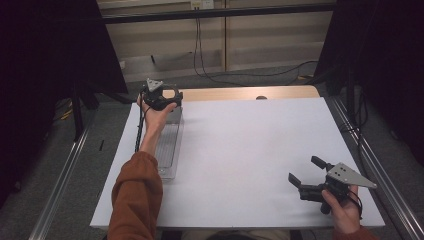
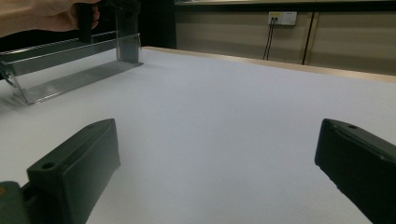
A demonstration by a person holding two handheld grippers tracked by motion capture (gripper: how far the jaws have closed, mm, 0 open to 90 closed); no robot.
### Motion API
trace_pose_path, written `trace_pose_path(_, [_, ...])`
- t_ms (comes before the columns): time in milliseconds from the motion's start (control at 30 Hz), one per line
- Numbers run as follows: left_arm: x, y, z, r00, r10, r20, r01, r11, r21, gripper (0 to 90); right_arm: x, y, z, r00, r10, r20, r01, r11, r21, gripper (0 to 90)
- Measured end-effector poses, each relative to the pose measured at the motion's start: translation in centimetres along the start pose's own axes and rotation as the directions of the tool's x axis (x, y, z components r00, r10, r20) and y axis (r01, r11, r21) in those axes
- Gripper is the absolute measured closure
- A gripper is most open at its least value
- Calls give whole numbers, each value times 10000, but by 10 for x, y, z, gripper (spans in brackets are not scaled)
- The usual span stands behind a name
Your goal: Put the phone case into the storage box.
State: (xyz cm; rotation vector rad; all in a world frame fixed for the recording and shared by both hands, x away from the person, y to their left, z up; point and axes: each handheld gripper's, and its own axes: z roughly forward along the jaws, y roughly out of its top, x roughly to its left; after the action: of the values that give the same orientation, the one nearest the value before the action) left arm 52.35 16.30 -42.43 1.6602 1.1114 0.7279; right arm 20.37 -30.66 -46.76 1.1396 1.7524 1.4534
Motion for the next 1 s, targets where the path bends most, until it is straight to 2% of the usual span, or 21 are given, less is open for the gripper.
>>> trace_pose_path(67, [1, 0, -1, 10000, -13, -92, 13, 10000, -5, 35, 0, 0, 0, 10000, 4, -1, -4, 10000, 18, 0])
trace_pose_path(100, [3, 0, -2, 10000, -1, -4, 1, 10000, 0, 35, 0, 0, 0, 10000, 14, 3, -14, 10000, 22, 0])
trace_pose_path(133, [2, -1, -3, 9999, -111, -73, 111, 9999, -53, 35, 0, 0, 0, 10000, -21, 2, 21, 10000, 6, 0])
trace_pose_path(200, [4, -2, -3, 10000, -69, -47, 69, 10000, -35, 32, 0, 0, 0, 10000, -60, -37, 60, 10000, 31, 0])
trace_pose_path(233, [4, -2, -4, 9998, 42, -178, -40, 9999, 113, 27, 0, 0, 0, 10000, 2, -1, -2, 10000, 30, 0])
trace_pose_path(267, [4, -3, -4, 9998, -48, -215, 51, 9999, 118, 27, 0, 0, 0, 10000, -22, -30, 22, 10000, 63, 0])
trace_pose_path(333, [6, -2, -6, 9999, 21, -163, -18, 9999, 130, 25, 0, 0, 0, 10000, -32, -8, 32, 10000, 7, 0])
trace_pose_path(433, [4, -2, -9, 9999, -22, -135, 21, 10000, -13, 26, 0, 0, 0, 10000, -29, -23, 29, 10000, 63, 0])
trace_pose_path(467, [5, -1, -10, 10000, 83, -54, -84, 9999, -91, 26, 0, 0, 0, 10000, -32, -17, 32, 10000, 54, 0])
trace_pose_path(700, [9, 1, -20, 9997, -112, -223, 104, 9994, -335, 24, 1, 0, 1, 10000, -55, -32, 55, 10000, 66, 0])
trace_pose_path(800, [11, 2, -24, 9999, -143, -42, 141, 9987, -492, 25, 0, 0, 1, 10000, -66, -11, 66, 10000, 62, 0])
trace_pose_path(900, [12, 3, -28, 9998, -161, -127, 154, 9985, -527, 24, 0, 0, 1, 10000, -58, 24, 58, 10000, 66, 0])
trace_pose_path(1000, [10, 3, -33, 10000, -90, 37, 93, 9968, -794, 23, -1, 0, 1, 9999, -78, 93, 78, 10000, 27, 0])
